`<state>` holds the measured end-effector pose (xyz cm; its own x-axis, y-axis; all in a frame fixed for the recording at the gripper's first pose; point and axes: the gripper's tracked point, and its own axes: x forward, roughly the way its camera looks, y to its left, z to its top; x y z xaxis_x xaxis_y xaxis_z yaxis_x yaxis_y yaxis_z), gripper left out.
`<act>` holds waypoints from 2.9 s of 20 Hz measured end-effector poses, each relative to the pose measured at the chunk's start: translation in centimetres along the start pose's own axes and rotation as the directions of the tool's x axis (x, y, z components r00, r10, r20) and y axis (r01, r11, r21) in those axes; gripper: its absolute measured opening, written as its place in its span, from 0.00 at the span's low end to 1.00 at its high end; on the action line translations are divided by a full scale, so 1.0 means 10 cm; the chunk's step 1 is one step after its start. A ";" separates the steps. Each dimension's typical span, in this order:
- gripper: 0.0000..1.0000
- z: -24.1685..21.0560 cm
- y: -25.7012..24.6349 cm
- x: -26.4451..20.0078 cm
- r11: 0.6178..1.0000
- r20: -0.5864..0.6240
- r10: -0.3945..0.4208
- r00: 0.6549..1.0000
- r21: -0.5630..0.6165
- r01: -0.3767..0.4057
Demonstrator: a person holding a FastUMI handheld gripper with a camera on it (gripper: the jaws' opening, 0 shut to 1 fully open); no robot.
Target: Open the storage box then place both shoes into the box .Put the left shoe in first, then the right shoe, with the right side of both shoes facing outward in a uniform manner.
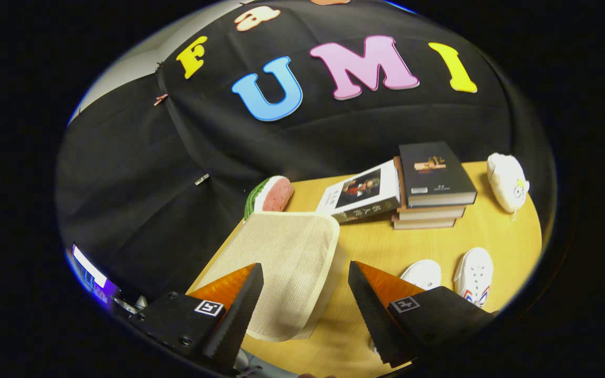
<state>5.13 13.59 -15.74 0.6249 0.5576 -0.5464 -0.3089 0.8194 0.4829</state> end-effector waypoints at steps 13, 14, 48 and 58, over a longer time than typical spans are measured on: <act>0.83 -0.54 0.11 0.52 0.942 -0.248 0.148 0.957 0.330 -0.060; 0.75 -0.54 0.11 0.50 0.940 -0.259 0.144 0.955 0.337 -0.051; 0.07 0.31 2.48 0.59 0.934 -0.215 0.339 0.916 0.194 -0.300; 0.07 -0.23 3.36 1.41 0.947 -0.321 0.317 0.893 0.059 -0.315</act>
<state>1.88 49.30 -8.79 0.2297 0.7999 -0.5544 -0.4469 0.5927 0.6701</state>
